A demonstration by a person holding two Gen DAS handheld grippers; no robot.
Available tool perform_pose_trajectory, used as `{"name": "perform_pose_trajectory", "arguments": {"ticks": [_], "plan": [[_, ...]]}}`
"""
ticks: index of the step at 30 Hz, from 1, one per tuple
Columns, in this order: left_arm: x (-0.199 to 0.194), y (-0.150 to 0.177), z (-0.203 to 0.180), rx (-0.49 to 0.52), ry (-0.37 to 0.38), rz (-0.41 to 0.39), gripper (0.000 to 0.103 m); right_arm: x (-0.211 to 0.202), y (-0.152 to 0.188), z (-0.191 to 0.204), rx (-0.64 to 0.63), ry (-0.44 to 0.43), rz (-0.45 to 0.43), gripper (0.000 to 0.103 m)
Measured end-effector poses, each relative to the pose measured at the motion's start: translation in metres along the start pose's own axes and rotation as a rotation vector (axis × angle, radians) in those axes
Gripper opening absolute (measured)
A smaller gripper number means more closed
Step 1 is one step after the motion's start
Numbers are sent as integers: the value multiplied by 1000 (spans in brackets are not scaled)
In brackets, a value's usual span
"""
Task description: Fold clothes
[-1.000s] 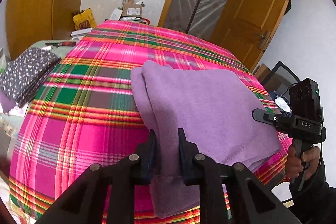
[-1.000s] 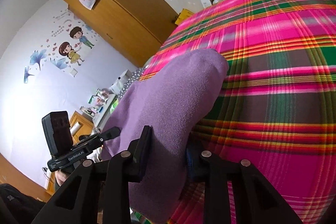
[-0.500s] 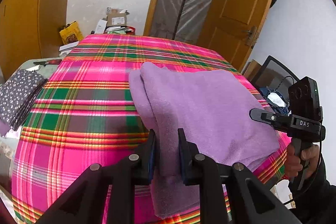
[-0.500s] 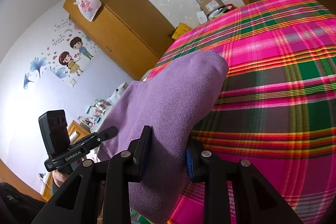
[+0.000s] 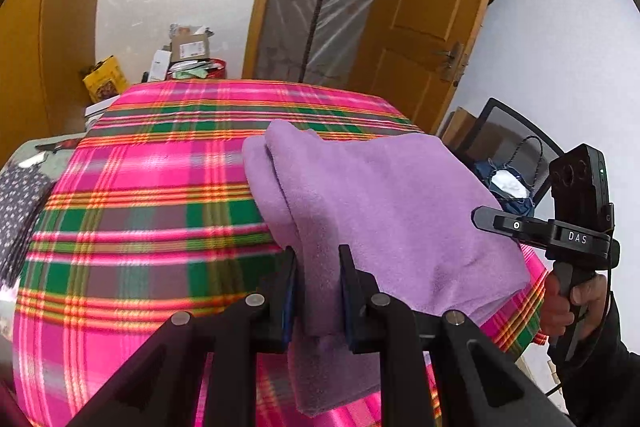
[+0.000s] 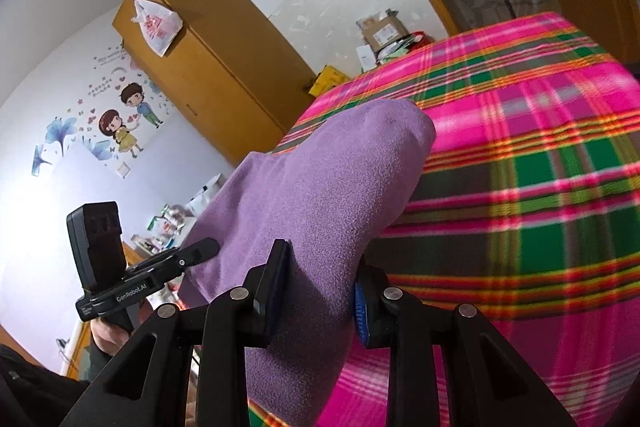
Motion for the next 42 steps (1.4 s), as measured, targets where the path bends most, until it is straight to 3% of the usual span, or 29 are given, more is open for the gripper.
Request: {"name": "perform_pose_trajectory", "arguments": {"ticks": [21,42], "plan": [[90,-68,-58,105,125,-1,19,-38,-75,-71,-5,134,-49,29],[183,-130,-109,120,221,-6,19,-74,-163,-151,2,216,-76,29]]}}
Point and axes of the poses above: each gripper's, at about its wrist camera, not at the fingertips, and x roughly the way its jaws point, z to its left, y to its underside, the point moved 4 cm from there along x, roughly the way its jaws point, and after that the axes turned 15 degrees about x, right-handed, at the moved point
